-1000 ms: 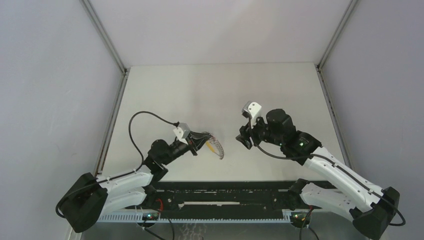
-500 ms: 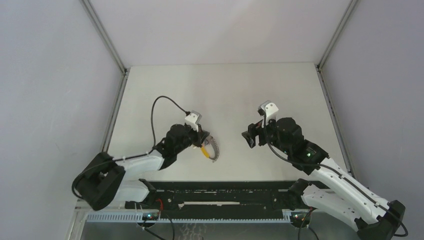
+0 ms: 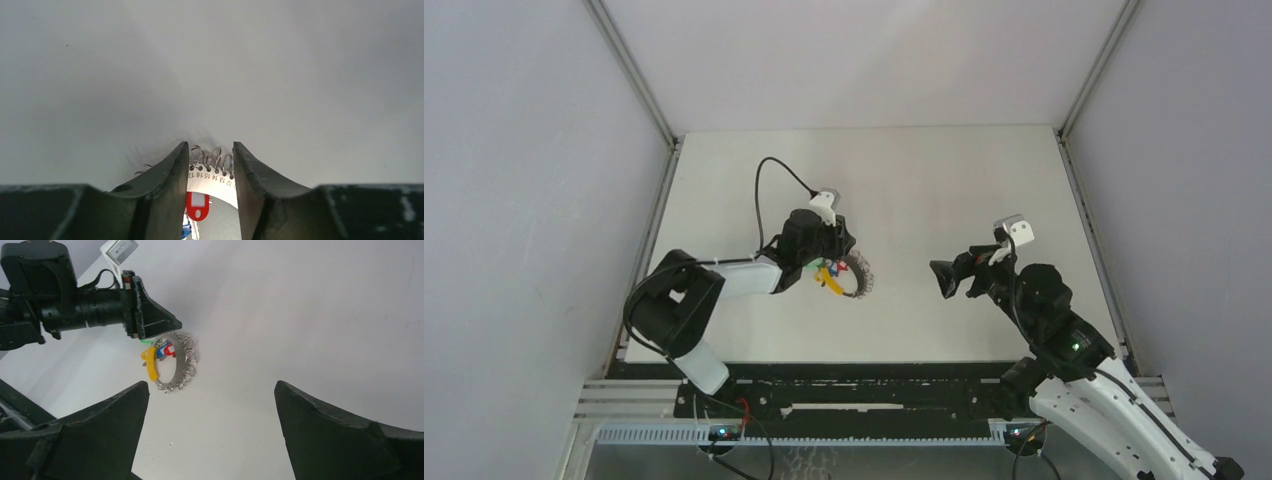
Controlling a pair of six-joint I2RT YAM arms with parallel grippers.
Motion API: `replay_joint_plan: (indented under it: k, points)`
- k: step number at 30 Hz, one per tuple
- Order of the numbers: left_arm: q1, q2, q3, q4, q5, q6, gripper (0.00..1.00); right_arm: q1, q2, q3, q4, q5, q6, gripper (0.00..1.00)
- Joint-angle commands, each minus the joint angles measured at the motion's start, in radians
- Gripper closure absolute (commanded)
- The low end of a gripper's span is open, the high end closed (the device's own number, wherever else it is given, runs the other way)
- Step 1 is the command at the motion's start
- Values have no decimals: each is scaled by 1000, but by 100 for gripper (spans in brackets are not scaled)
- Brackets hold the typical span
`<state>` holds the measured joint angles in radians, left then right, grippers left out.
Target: Put the keys on the keyring
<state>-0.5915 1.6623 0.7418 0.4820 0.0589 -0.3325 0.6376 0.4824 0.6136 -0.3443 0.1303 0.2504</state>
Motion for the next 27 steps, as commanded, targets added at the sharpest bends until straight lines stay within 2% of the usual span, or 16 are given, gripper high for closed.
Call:
replay_joint_plan:
  k: [1,7,11,15,19,23,27]
  points:
    - [13,-141,9,-58,-49,-8,53,-9,-50,8,-12,61,55,0]
    - [45,-473,-69,-288,-171,-46,30,-16,-139,28,-76,149,82,0]
    - [54,-756,-134,-466,-288,-92,2,-18,-210,41,-124,228,73,0]
    - [55,-1071,-154,-690,-441,-147,0,-19,-283,62,-164,311,77,0]
    - [55,-1331,-112,-884,-482,-126,0,-19,-332,85,-220,369,75,0]
    - [55,-1469,-68,-995,-496,-62,0,-18,-367,91,-231,348,58,0]
    - [56,-1495,-35,-1062,-489,23,0,-18,-382,91,-230,345,44,0]
